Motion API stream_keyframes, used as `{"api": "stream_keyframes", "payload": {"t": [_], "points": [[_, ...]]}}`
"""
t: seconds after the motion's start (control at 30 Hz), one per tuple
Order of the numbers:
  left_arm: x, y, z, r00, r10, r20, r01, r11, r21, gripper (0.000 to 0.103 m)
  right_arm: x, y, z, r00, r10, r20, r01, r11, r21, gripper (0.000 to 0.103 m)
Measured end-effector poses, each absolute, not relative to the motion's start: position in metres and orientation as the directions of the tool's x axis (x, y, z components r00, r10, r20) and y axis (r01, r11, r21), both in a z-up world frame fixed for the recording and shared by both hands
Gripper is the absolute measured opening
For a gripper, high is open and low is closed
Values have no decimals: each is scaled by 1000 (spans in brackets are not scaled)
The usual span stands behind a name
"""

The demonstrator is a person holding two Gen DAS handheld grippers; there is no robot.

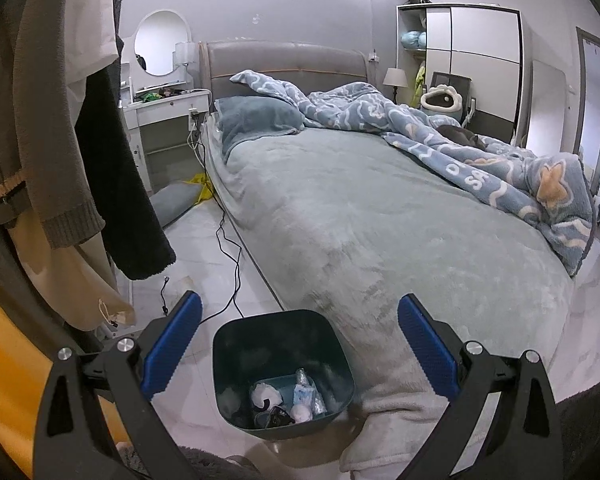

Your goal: Collect trash

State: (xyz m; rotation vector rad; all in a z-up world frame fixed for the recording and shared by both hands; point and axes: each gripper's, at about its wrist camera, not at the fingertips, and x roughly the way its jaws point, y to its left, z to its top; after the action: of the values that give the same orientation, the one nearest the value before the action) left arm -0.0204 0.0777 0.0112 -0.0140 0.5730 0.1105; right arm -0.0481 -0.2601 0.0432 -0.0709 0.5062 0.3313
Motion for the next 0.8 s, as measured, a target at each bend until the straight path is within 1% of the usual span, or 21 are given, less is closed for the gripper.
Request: {"api": "stream_keyframes", "payload": {"t": [0.17, 0.8], "points": [[-20, 75, 8, 831, 106, -546, -104, 994, 36, 100, -50, -256, 45, 823, 294, -485, -331, 944, 11, 100], [-20, 75, 7, 830, 107, -547, -106, 994, 33, 100, -50, -255, 45, 823, 294, -486, -331, 943, 10, 100]]}}
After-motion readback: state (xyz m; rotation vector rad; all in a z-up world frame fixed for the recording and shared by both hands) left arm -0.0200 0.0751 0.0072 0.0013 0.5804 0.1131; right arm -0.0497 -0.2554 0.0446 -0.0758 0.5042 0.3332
